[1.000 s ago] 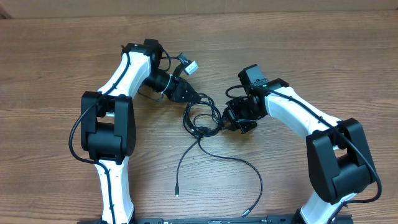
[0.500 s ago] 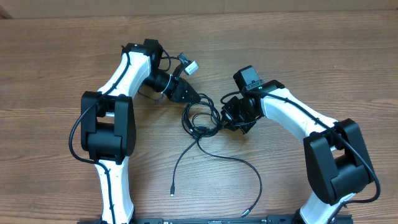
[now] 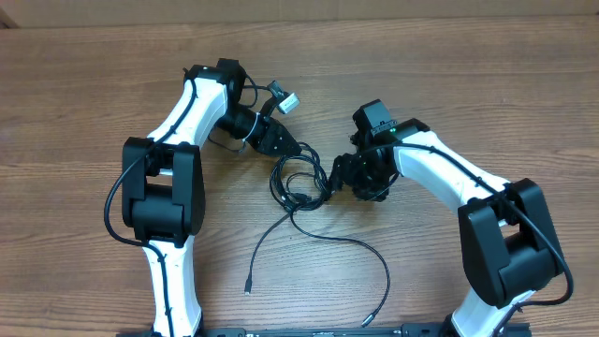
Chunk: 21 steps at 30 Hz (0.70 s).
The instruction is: Untangle cables
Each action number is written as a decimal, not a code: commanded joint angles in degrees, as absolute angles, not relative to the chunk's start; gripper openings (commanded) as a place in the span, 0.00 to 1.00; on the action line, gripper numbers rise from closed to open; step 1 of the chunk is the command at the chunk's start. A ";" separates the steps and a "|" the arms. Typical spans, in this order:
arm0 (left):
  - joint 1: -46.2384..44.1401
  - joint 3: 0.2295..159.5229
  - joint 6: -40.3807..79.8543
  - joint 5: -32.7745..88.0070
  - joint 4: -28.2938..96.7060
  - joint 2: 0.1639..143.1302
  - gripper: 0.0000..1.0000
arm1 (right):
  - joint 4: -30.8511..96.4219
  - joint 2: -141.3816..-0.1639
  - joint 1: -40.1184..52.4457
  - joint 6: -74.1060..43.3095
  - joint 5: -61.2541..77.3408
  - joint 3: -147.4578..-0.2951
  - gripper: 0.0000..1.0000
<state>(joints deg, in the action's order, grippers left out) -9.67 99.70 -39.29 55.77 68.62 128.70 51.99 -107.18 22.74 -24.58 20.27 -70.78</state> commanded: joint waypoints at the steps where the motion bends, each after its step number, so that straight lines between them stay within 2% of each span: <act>1: -9.78 100.99 -38.52 56.36 68.49 129.58 0.05 | 55.11 -104.57 21.65 -15.62 16.93 -76.05 0.71; 5: -9.78 100.99 -37.63 56.29 68.03 129.58 0.05 | 58.22 -103.24 22.26 -10.44 16.73 -77.65 0.70; 12: -9.78 100.99 -25.56 50.76 63.40 129.60 0.04 | 58.13 -103.26 25.28 -5.85 16.27 -77.10 0.69; 21: -9.78 100.97 -25.45 50.57 63.42 129.60 0.04 | 55.07 -103.28 30.39 -6.17 2.92 -77.08 0.56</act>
